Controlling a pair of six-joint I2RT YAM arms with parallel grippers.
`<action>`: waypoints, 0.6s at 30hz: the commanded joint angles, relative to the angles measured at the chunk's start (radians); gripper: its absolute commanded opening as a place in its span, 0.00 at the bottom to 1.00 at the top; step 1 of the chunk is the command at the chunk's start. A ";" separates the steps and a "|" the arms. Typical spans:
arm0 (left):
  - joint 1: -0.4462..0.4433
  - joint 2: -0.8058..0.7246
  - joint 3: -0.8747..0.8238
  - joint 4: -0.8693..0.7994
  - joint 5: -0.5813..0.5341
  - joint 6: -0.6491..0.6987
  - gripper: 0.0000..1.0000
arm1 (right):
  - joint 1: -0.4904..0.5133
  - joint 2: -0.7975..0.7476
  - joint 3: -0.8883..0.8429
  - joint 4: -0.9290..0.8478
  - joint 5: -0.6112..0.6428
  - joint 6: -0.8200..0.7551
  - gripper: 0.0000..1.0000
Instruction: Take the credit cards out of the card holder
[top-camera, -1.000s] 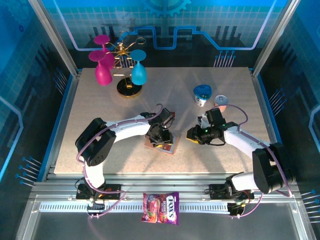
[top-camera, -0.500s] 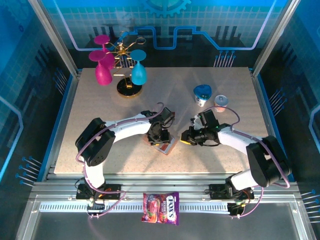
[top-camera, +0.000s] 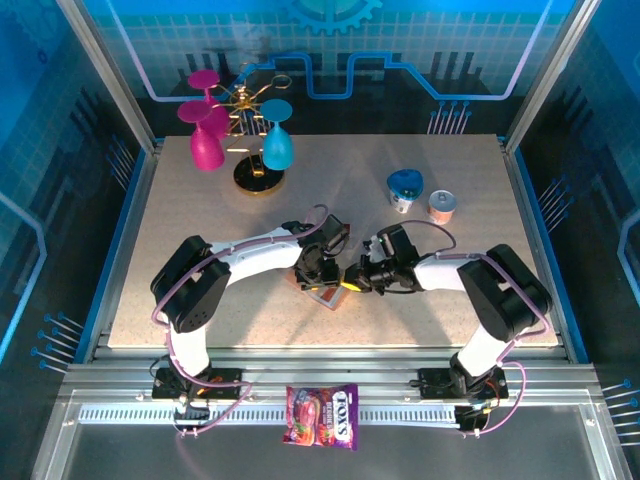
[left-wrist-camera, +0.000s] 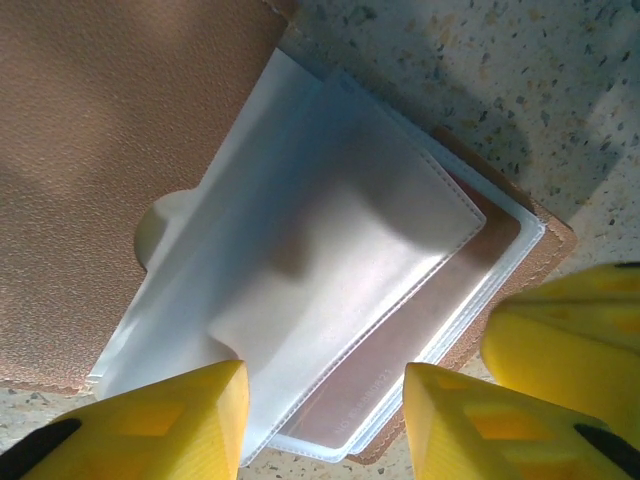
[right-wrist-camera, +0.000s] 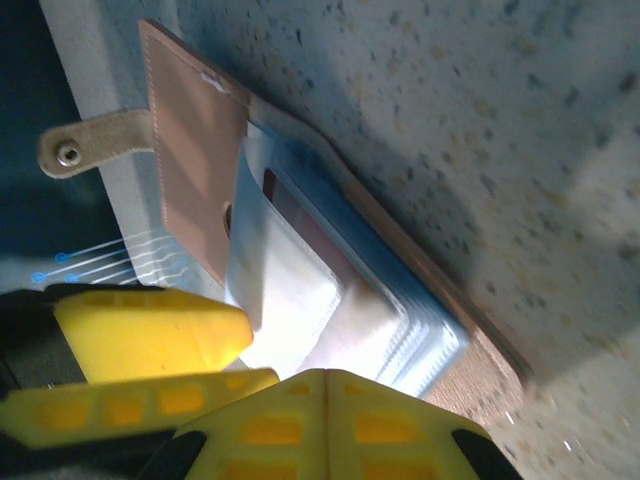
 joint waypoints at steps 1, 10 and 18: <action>-0.005 -0.002 0.004 -0.007 -0.014 0.019 0.46 | 0.015 0.043 -0.006 0.129 -0.026 0.074 0.07; -0.002 -0.019 0.011 -0.009 -0.019 0.024 0.45 | 0.016 0.103 -0.006 0.170 -0.022 0.101 0.06; 0.063 -0.107 0.004 -0.031 -0.061 0.056 0.49 | 0.016 0.091 0.022 0.030 0.005 0.019 0.06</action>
